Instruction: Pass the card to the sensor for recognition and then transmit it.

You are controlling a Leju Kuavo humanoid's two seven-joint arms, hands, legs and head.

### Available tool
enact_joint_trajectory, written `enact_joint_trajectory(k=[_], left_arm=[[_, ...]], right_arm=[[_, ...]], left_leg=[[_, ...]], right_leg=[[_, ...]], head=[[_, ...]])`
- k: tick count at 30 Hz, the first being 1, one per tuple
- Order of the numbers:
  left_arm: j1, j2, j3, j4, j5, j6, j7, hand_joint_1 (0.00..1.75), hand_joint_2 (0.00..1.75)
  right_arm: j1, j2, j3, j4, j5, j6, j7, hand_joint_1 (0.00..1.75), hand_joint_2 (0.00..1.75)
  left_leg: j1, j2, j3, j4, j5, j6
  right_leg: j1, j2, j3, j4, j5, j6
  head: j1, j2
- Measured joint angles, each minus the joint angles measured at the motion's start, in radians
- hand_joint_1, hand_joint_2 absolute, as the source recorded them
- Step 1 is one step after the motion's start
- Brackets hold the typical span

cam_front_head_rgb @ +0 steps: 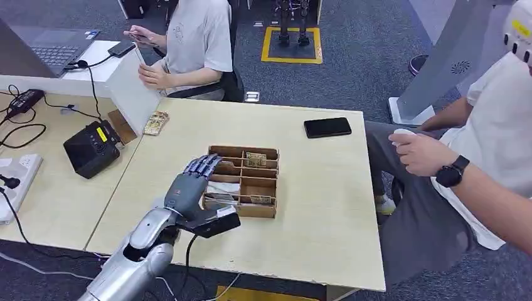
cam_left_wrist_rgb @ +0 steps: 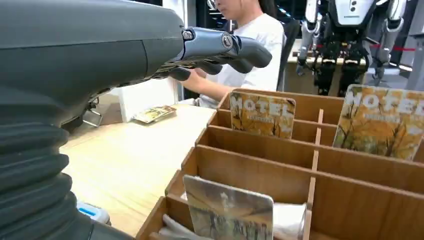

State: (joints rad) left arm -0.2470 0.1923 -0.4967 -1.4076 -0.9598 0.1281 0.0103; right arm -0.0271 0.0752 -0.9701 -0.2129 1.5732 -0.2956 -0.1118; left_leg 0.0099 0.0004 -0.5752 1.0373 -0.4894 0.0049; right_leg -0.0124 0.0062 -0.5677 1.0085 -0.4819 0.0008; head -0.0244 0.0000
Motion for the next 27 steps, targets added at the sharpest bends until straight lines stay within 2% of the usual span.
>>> enact_joint_trajectory(k=[27], left_arm=[[0.0,0.022,0.0,0.004,0.038,-0.022,-0.027,0.0,1.75]], right_arm=[[0.0,0.0,0.0,0.0,0.0,0.0,0.0,0.0,0.0]], left_leg=[[0.0,0.0,0.0,0.0,0.0,0.0]], right_leg=[[0.0,0.0,0.0,0.0,0.0,0.0]], head=[[0.0,0.0]])
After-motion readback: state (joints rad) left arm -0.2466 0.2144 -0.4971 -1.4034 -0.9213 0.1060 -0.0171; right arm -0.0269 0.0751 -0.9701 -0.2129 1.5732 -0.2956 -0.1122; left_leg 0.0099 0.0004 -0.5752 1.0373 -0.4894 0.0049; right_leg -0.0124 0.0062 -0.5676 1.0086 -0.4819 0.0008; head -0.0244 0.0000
